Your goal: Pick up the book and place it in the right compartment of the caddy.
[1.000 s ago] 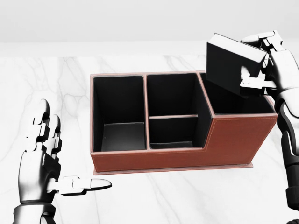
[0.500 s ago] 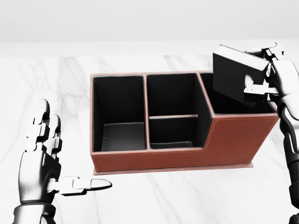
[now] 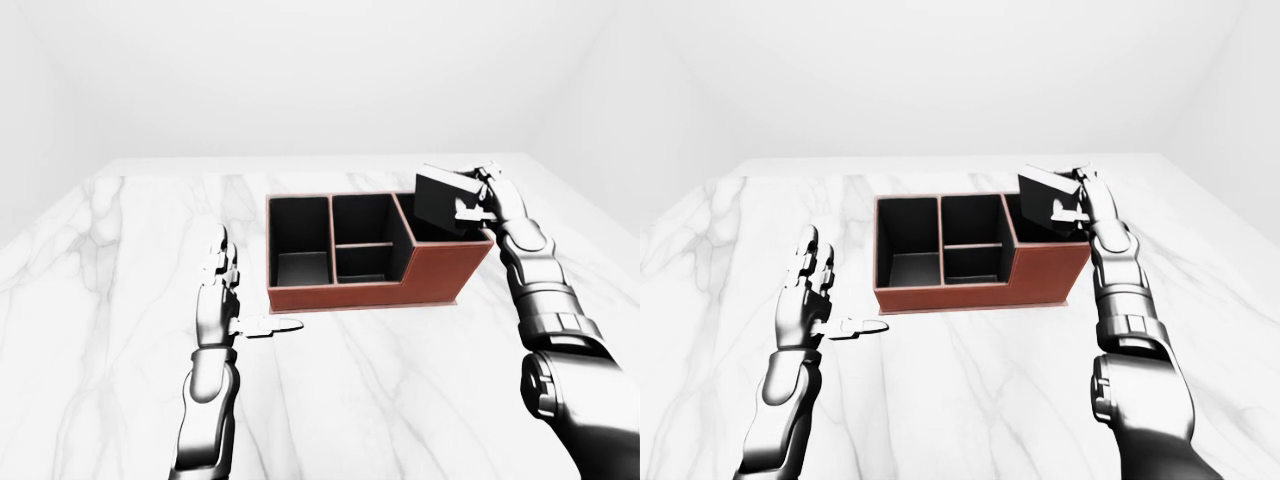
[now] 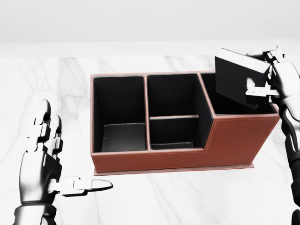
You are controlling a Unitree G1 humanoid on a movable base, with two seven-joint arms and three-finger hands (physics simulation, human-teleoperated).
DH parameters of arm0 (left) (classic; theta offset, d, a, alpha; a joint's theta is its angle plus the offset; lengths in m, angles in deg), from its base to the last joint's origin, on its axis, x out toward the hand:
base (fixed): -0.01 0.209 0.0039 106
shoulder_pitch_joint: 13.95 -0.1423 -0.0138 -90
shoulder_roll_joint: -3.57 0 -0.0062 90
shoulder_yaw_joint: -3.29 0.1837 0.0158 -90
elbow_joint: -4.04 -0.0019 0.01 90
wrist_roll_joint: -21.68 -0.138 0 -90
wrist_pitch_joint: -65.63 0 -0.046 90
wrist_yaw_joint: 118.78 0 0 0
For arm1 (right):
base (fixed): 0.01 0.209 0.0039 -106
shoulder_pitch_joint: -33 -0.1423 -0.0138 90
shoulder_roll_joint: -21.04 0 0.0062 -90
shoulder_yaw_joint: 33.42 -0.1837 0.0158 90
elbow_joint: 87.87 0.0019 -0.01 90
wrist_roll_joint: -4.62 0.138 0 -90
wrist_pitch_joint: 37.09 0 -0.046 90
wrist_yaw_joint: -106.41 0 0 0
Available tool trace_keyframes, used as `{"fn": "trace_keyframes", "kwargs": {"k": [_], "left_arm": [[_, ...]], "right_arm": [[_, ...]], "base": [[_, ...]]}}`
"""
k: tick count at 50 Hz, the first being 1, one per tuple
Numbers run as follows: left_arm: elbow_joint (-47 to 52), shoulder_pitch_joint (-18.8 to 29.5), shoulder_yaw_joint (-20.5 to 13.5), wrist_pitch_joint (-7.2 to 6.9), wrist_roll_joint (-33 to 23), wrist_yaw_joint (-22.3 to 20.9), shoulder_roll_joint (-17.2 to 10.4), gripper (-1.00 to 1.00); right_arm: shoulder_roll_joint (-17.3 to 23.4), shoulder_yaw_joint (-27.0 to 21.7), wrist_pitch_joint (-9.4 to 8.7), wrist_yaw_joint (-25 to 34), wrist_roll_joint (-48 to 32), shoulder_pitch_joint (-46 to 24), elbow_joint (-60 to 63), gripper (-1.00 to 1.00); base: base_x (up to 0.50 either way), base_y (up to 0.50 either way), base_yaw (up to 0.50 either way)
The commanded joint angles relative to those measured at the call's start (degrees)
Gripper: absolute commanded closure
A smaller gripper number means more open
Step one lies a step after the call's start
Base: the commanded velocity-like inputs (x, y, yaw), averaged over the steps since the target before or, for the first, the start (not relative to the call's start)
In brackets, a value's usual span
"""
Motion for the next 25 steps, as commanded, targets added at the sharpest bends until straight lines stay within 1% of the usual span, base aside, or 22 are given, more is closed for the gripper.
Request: {"fn": "trace_keyframes", "kwargs": {"k": [1, 9, 19, 25], "left_arm": [[-0.6, -0.1, 0.0, 0.0, 1.1, -0.7, 0.1, -1.0], [-0.4, -0.2, 0.1, 0.0, 1.1, -0.7, 0.1, -1.0], [-0.3, -0.2, 0.1, 0.0, 1.0, -0.7, 0.1, -1.0], [-0.2, -0.3, 0.1, 0.0, 1.0, -0.8, 0.1, -1.0]], "right_arm": [[0.7, -1.7, 1.74, -0.1, 4.1, -3.8, -3.6, 1.0], [1.1, -1.3, 1.74, 0.1, 3.9, -5.9, -8.8, 1.0], [1.1, -0.8, 1.74, 0.2, 3.2, -8.4, -11.4, 1.0], [0.9, -0.7, 1.74, -0.8, 2.7, -10.4, -14.1, 1.0]], "base": [[0.0, 0.0, 0.0], [0.0, 0.0, 0.0], [0.0, 0.0, 0.0], [0.0, 0.0, 0.0]]}}
